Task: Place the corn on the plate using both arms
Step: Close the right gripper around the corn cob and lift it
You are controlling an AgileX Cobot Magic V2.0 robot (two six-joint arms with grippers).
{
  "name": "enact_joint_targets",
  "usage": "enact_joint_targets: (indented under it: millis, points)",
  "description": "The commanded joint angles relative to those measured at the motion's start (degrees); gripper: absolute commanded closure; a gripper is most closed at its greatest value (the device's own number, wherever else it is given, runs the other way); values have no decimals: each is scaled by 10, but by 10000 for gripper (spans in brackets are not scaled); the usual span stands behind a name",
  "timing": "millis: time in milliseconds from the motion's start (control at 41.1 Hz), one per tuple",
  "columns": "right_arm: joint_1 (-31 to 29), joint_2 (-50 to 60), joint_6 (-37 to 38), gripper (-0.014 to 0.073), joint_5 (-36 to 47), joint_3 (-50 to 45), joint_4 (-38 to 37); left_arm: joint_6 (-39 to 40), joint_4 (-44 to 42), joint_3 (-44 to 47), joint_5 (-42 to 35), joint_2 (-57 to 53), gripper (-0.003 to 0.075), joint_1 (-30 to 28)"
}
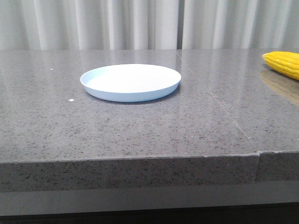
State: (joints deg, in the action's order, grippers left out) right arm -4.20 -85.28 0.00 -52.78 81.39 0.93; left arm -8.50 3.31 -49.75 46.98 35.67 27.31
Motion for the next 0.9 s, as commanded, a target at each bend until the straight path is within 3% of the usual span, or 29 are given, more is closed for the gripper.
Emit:
enact_joint_targets:
  millis: [0, 340, 875]
  points:
    - [-5, -37, -15, -18, 2, 72, 5, 8, 2, -13, -37, 3, 355, 4]
    - [-18, -196, -50, -18, -40, 207, 21, 8, 2, -13, -37, 3, 355, 4]
    - [-18, -291, -56, -13, 9, 231, 25, 8, 2, -13, -37, 3, 355, 4]
